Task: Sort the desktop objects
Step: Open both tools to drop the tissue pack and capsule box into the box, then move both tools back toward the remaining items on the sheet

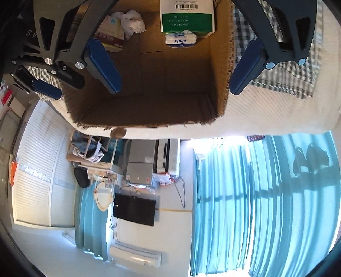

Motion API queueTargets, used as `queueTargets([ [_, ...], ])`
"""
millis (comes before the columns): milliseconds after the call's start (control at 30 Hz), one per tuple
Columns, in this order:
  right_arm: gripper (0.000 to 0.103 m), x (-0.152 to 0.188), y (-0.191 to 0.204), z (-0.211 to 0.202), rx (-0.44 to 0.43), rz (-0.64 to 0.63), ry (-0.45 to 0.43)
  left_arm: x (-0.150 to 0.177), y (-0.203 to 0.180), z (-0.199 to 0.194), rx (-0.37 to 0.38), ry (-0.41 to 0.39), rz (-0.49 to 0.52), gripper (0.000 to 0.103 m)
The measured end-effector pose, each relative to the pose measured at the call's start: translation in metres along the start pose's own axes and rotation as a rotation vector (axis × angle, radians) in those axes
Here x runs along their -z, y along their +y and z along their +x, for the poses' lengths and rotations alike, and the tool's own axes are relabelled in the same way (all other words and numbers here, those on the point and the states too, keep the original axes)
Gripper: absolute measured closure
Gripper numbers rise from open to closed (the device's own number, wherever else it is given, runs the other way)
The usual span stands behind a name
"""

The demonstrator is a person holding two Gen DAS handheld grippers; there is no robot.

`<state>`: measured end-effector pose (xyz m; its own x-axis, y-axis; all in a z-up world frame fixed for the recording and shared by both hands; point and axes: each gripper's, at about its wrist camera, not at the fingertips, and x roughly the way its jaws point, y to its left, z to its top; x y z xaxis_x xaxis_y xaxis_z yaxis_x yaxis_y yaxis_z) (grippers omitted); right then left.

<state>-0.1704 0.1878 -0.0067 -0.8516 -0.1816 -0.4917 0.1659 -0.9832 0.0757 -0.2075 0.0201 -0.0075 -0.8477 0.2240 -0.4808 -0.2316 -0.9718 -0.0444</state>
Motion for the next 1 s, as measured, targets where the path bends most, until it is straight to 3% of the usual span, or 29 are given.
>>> queueTargets([
  [133, 0.009, -0.007, 0.005, -0.027, 0.006, -0.021, -0.038, -0.012, -0.002, -0.019, -0.003, 0.009, 0.003, 0.000],
  [267, 0.000, -0.011, 0.009, -0.058, 0.004, -0.033, -0.093, -0.020, 0.001, -0.053, -0.041, -0.058, 0.002, 0.000],
  [400, 0.000, -0.013, 0.019, -0.088, 0.002, -0.074, -0.138, -0.028, 0.002, -0.091, -0.061, -0.133, -0.015, 0.000],
  [500, 0.000, -0.013, 0.027, -0.112, 0.004, -0.098, -0.182, -0.033, 0.001, -0.115, -0.077, -0.120, -0.012, 0.000],
  [767, 0.000, -0.001, 0.034, -0.153, -0.005, -0.091, -0.266, -0.024, -0.002, -0.156, -0.117, -0.196, -0.016, 0.000],
  [1000, 0.000, 0.018, 0.025, -0.159, -0.066, -0.048, -0.221, -0.004, 0.002, -0.168, -0.124, -0.206, -0.038, 0.000],
])
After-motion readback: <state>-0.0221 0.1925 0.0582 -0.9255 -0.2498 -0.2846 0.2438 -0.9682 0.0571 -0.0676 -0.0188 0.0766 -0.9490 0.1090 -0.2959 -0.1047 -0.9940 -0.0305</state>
